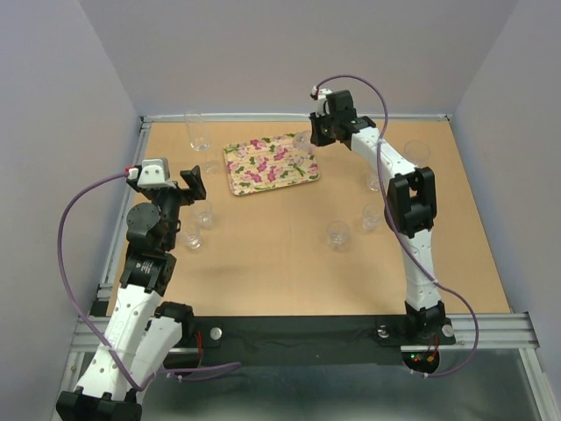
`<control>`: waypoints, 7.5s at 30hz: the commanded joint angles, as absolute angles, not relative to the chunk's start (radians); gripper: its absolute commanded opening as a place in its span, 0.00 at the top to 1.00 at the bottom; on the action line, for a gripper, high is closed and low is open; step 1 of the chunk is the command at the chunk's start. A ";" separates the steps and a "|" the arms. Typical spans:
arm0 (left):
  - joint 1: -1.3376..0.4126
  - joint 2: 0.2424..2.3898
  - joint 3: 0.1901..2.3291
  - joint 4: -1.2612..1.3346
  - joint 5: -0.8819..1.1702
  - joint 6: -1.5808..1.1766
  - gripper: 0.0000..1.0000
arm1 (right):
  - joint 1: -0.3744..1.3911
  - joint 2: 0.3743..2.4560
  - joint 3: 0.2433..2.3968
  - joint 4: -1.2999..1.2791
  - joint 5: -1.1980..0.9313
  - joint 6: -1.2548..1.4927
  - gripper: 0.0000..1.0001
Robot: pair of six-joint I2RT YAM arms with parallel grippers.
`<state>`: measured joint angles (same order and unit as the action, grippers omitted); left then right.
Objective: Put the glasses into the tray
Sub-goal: Place the glass into the tray, then grab a glass with a robot arm, then place the glass into the tray
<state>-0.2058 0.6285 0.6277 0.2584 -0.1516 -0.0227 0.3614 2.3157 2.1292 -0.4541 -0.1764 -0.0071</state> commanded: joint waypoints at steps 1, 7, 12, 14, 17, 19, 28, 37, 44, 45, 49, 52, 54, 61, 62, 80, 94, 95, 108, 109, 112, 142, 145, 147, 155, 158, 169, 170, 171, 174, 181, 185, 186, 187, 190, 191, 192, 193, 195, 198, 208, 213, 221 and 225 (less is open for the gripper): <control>-0.207 0.609 0.618 0.319 -0.130 -0.023 0.06 | 0.380 2.309 2.154 -0.521 -0.167 -0.051 0.99; -0.207 0.604 0.618 0.319 -0.129 -0.023 0.06 | 0.397 2.315 2.160 -0.604 -0.138 -0.106 0.99; -0.207 0.601 0.618 0.321 -0.124 -0.026 0.06 | 0.411 2.336 2.180 -0.666 -0.115 -0.150 1.00; -0.207 0.600 0.617 0.321 -0.124 -0.026 0.06 | 0.419 2.341 2.181 -0.679 -0.098 -0.159 1.00; -0.207 0.598 0.617 0.321 -0.123 -0.026 0.06 | 0.431 2.348 2.190 -0.692 -0.074 -0.175 1.00; -0.207 0.598 0.617 0.322 -0.121 -0.025 0.06 | 0.434 2.356 2.203 -0.704 -0.061 -0.187 0.99; -0.207 0.594 0.617 0.322 -0.121 -0.026 0.06 | 0.443 2.381 2.238 -0.744 -0.038 -0.204 0.97; -0.207 0.594 0.617 0.321 -0.120 -0.028 0.06 | 0.443 2.350 2.226 -0.769 -0.023 -0.213 0.96; -0.207 0.591 0.615 0.322 -0.120 -0.028 0.06 | 0.442 2.315 2.184 -0.779 -0.021 -0.207 0.96; -0.207 0.591 0.615 0.321 -0.118 -0.028 0.06 | 0.442 2.307 2.183 -0.779 -0.021 -0.204 0.96; -0.207 0.589 0.615 0.321 -0.118 -0.028 0.06 | 0.443 2.296 2.183 -0.781 -0.021 -0.198 0.95; -0.207 0.588 0.615 0.322 -0.120 -0.028 0.06 | 0.442 2.292 2.180 -0.784 -0.025 -0.192 0.94; -0.207 0.586 0.615 0.322 -0.120 -0.026 0.06 | 0.442 2.289 2.177 -0.785 -0.028 -0.190 0.93; -0.207 0.586 0.615 0.322 -0.118 -0.028 0.06 | 0.442 2.287 2.175 -0.798 -0.028 -0.183 0.90; -0.207 0.586 0.615 0.321 -0.118 -0.028 0.06 | 0.443 2.289 2.177 -0.799 -0.028 -0.184 0.89; -0.207 0.586 0.614 0.322 -0.120 -0.026 0.06 | 0.442 2.338 2.269 -0.818 -0.035 -0.172 0.71; -0.207 0.591 0.614 0.324 -0.111 -0.023 0.06 | 0.442 2.333 2.370 -0.815 -0.044 -0.186 0.42; -0.207 0.589 0.614 0.324 -0.104 -0.021 0.06 | 0.442 2.316 2.367 -0.815 -0.054 -0.190 0.42; -0.209 0.607 0.615 0.327 -0.037 -0.021 0.06 | 0.423 1.996 1.996 -0.692 -0.227 -0.319 0.00; -0.209 0.610 0.617 0.327 -0.035 -0.026 0.06 | 0.419 1.973 1.930 -0.681 -0.241 -0.330 0.00; -0.209 0.621 0.621 0.321 -0.031 -0.040 0.06 | 0.411 1.863 1.777 -0.609 -0.303 -0.365 0.00; -0.508 1.400 1.116 0.134 0.215 -0.014 0.04 | 0.181 1.292 1.181 -0.479 -0.836 -0.539 0.00; -0.540 1.523 1.219 0.092 0.192 0.044 0.03 | 0.141 1.279 1.175 -0.479 -0.862 -0.522 0.00; -0.554 1.580 1.264 0.084 0.184 0.069 0.03 | 0.123 1.275 1.172 -0.477 -0.873 -0.517 0.00; -0.603 1.888 1.551 0.002 0.216 0.146 0.03 | 0.081 1.259 1.154 -0.479 -0.908 -0.520 0.00; -0.611 1.979 1.646 -0.069 0.239 0.149 0.03 | 0.075 1.261 1.151 -0.477 -0.914 -0.522 0.00; -0.634 2.174 1.867 -0.192 0.100 0.114 0.03 | 0.064 1.279 1.143 -0.477 -0.927 -0.526 0.00; -0.634 2.175 1.871 -0.193 0.086 0.110 0.03 | 0.064 1.279 1.143 -0.477 -0.928 -0.526 0.00; -0.635 2.178 1.878 -0.192 0.072 0.107 0.03 | 0.063 1.282 1.143 -0.477 -0.930 -0.526 0.00; -0.635 2.174 1.881 -0.181 0.052 0.104 0.02 | 0.058 1.284 1.143 -0.477 -0.930 -0.526 0.00; -0.646 2.158 1.859 -0.143 0.020 0.106 0.03 | 0.052 1.289 1.143 -0.477 -0.934 -0.525 0.00; -0.647 2.193 1.885 -0.150 0.017 0.106 0.03 | 0.051 1.289 1.143 -0.477 -0.937 -0.525 0.00; -0.647 2.201 1.893 -0.153 0.017 0.103 0.03 | 0.051 1.289 1.141 -0.477 -0.937 -0.523 0.00; -0.647 2.218 1.910 -0.159 0.008 0.098 0.03 | 0.049 1.290 1.141 -0.477 -0.939 -0.523 0.00; -0.644 2.243 1.942 -0.169 -0.021 0.087 0.03 | 0.048 1.289 1.141 -0.477 -0.943 -0.523 0.00; -0.646 2.250 1.951 -0.170 -0.028 0.084 0.03 | 0.048 1.290 1.141 -0.476 -0.945 -0.522 0.00; -0.644 2.256 1.960 -0.172 -0.038 0.080 0.03 | 0.046 1.289 1.141 -0.479 -0.945 -0.522 0.00; -0.644 2.266 1.974 -0.176 -0.043 0.078 0.03 | 0.045 1.289 1.141 -0.477 -0.946 -0.522 0.00; -0.643 2.296 2.017 -0.204 -0.051 0.075 0.03 | 0.043 1.287 1.141 -0.479 -0.951 -0.520 0.00; -0.643 2.327 2.059 -0.218 -0.058 0.067 0.04 | 0.038 1.287 1.141 -0.477 -0.953 -0.518 0.00; -0.632 2.349 2.094 -0.203 -0.048 0.049 0.45 | 0.031 1.285 1.141 -0.479 -0.959 -0.518 0.00; -0.617 2.339 2.097 -0.172 -0.064 0.038 0.48 | 0.031 1.285 1.140 -0.479 -0.962 -0.517 0.00; -0.549 2.405 2.220 -0.127 -0.080 0.005 0.50 | 0.026 1.292 1.140 -0.477 -0.965 -0.517 0.00; -0.520 2.453 2.287 -0.117 -0.081 -0.025 0.50 | 0.025 1.293 1.140 -0.479 -0.963 -0.517 0.00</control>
